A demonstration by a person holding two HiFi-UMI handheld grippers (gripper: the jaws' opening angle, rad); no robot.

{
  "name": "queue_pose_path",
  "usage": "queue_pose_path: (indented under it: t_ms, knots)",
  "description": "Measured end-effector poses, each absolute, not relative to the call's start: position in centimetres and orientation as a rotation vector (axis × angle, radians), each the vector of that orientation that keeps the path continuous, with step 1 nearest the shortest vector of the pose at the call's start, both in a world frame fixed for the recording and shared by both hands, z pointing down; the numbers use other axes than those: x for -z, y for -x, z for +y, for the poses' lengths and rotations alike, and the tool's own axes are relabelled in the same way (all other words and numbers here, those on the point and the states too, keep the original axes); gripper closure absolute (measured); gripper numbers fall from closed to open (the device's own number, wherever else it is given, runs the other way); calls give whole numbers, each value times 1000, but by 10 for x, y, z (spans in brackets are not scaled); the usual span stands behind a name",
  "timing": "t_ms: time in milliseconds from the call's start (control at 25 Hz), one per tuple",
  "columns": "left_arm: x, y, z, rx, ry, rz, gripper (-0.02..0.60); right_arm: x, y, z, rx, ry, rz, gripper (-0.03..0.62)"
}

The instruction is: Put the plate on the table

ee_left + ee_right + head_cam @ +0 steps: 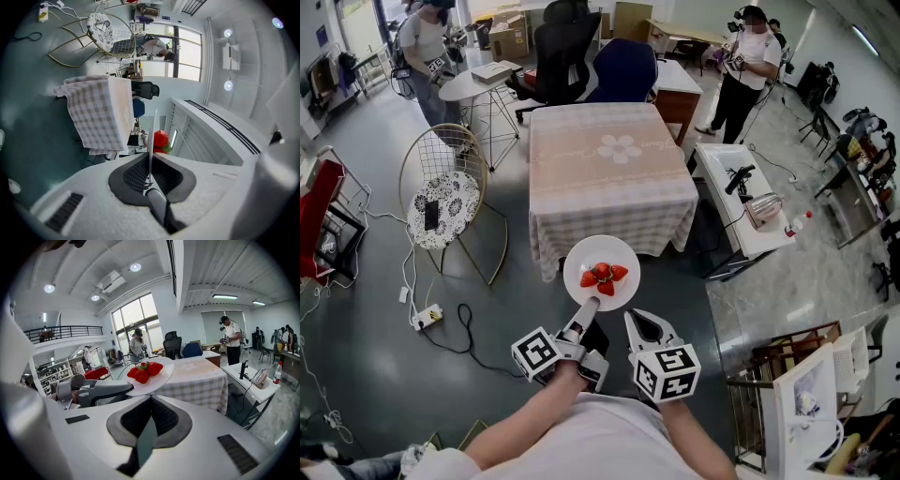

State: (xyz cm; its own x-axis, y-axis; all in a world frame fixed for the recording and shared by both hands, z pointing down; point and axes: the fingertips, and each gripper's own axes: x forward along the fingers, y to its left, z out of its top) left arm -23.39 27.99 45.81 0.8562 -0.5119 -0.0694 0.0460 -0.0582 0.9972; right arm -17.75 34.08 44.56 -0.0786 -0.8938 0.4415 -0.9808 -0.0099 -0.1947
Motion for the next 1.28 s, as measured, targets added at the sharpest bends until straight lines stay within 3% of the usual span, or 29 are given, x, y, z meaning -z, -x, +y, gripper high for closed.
queue_pose_path:
  t_ms: [880, 1280]
  knots:
    - [-466, 226, 253, 485, -1533, -407, 565, -454, 159, 315, -733, -2009, -2057, 589]
    - [-458, 187, 207, 533, -1520, -480, 565, -449, 116, 266, -762, -1912, -2150, 589]
